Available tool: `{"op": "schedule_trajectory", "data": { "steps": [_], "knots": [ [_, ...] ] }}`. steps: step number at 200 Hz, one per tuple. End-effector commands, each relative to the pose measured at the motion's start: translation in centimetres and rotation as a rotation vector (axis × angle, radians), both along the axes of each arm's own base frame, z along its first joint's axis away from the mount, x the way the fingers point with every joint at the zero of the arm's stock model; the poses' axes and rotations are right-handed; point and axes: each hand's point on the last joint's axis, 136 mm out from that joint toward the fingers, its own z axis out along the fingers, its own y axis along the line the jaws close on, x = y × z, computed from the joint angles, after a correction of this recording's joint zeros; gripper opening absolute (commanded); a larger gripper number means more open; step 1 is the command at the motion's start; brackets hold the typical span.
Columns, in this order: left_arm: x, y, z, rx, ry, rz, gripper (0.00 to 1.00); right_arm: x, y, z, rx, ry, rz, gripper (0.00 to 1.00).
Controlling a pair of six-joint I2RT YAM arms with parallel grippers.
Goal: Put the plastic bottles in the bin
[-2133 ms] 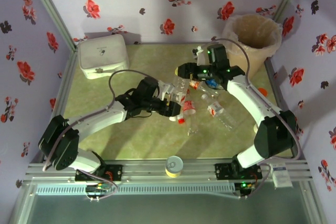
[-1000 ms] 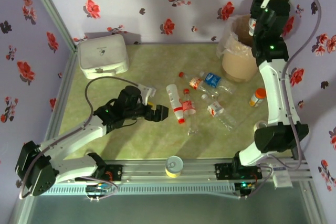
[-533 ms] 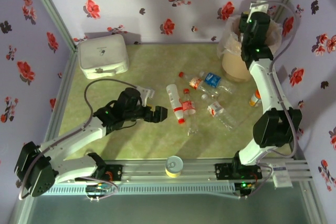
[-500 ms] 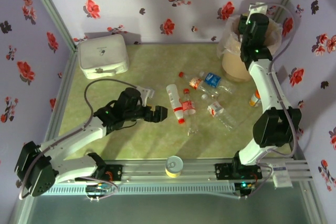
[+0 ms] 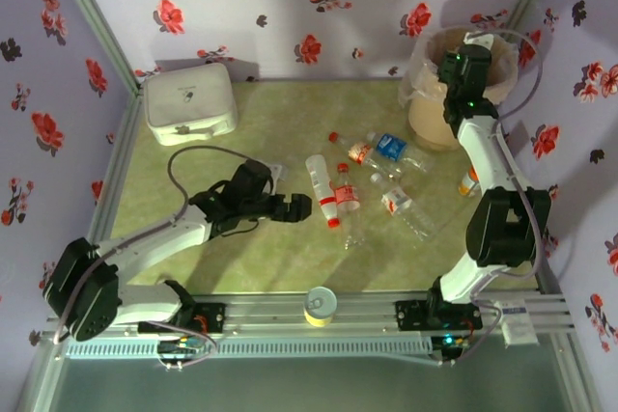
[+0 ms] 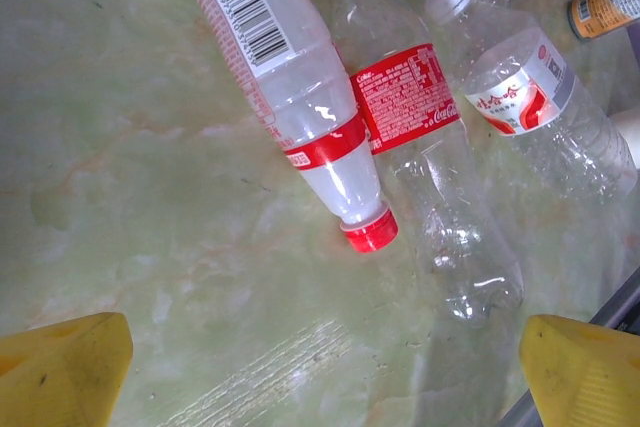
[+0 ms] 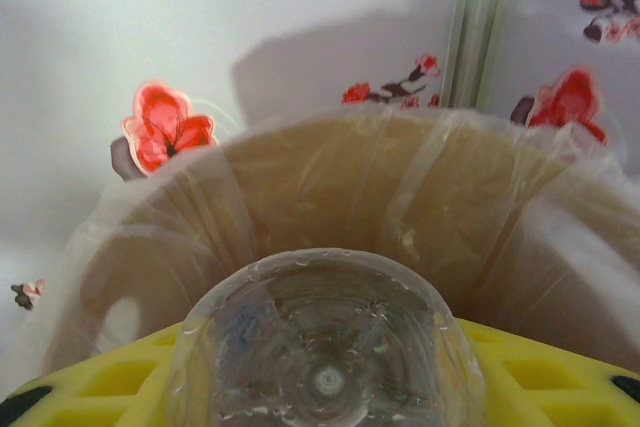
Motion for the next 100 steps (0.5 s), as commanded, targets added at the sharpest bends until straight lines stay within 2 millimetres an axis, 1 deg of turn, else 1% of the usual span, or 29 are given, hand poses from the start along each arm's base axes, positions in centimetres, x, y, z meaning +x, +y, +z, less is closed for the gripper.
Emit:
{"op": "schedule_trajectory", "data": {
  "steps": [1, 22, 41, 65, 88, 100],
  "knots": [
    [1.1, -0.1, 0.6, 0.013, 0.001, 0.036, 1.0, 0.3, -0.3, -1.4, 0.053, 0.017, -0.01, 0.5],
    [1.0, 0.2, 0.1, 0.033, 0.014, 0.051, 1.0, 0.2, -0.5, -1.3, 0.069, 0.029, -0.015, 0.58],
    [1.2, 0.5, -0.1, 0.045, 0.019, 0.073, 1.0, -0.2, -0.6, -0.3, 0.08, 0.027, -0.017, 0.66],
    [1.4, 0.7, -0.4, 0.055, 0.024, 0.089, 1.0, -1.0, -0.8, 2.3, 0.084, 0.007, -0.021, 0.77],
    [1.7, 0.5, -0.7, 0.066, 0.031, 0.096, 1.0, -1.9, -0.9, 5.3, 0.075, -0.005, -0.018, 0.83],
    [1.9, 0.3, -0.7, 0.07, 0.033, 0.098, 1.0, -2.5, -0.9, 6.8, 0.062, -0.016, -0.017, 0.89]
  ]
}}
